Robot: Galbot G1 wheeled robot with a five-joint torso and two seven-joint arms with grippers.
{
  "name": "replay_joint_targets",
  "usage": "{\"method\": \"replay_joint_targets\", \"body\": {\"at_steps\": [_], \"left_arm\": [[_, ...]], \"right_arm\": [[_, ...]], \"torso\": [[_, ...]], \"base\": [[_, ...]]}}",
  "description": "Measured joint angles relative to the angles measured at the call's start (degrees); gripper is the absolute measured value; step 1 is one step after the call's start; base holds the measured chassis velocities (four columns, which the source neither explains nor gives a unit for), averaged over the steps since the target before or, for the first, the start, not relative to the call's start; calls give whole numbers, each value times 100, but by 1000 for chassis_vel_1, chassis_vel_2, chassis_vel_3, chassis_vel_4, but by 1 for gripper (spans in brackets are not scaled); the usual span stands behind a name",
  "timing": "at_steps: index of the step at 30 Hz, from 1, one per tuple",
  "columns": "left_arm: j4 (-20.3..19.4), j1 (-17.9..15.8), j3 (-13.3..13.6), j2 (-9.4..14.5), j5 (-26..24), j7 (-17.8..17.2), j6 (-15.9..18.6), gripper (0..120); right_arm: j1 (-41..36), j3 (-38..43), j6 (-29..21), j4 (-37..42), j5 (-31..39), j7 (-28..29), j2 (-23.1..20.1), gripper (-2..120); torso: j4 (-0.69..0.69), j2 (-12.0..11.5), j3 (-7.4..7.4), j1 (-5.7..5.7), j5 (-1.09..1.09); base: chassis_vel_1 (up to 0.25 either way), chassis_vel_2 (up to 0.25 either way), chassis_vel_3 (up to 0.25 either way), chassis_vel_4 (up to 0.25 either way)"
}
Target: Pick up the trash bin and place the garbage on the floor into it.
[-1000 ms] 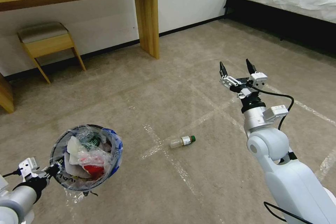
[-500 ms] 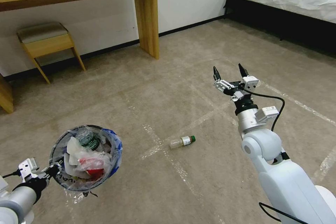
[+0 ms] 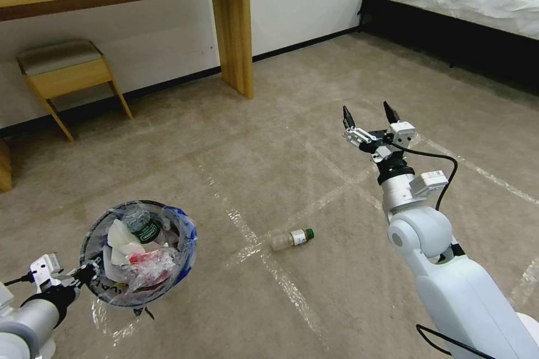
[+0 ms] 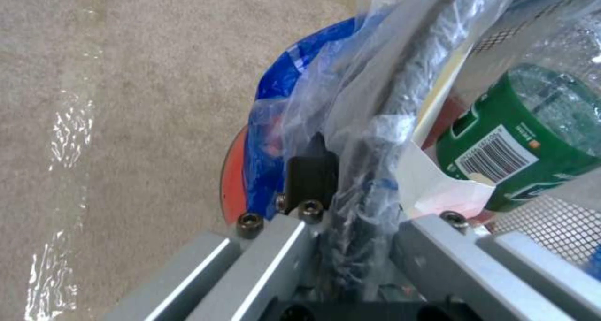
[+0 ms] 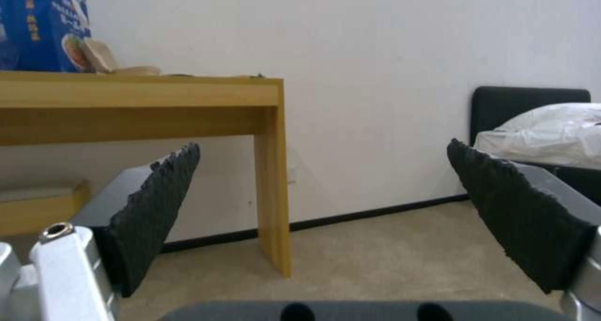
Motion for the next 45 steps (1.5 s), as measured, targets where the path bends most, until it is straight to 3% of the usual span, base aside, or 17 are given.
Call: {"method": "replay_joint_targets", "body": {"at_steps": [45], "left_arm": [[-11, 23, -32, 16, -11, 5, -1, 0]], "right_arm": [[-16, -77, 22, -59, -53, -12, 22, 100]], "torso": [[1, 0, -1, -1, 0]], "base": [[-49, 52, 56, -52]]}}
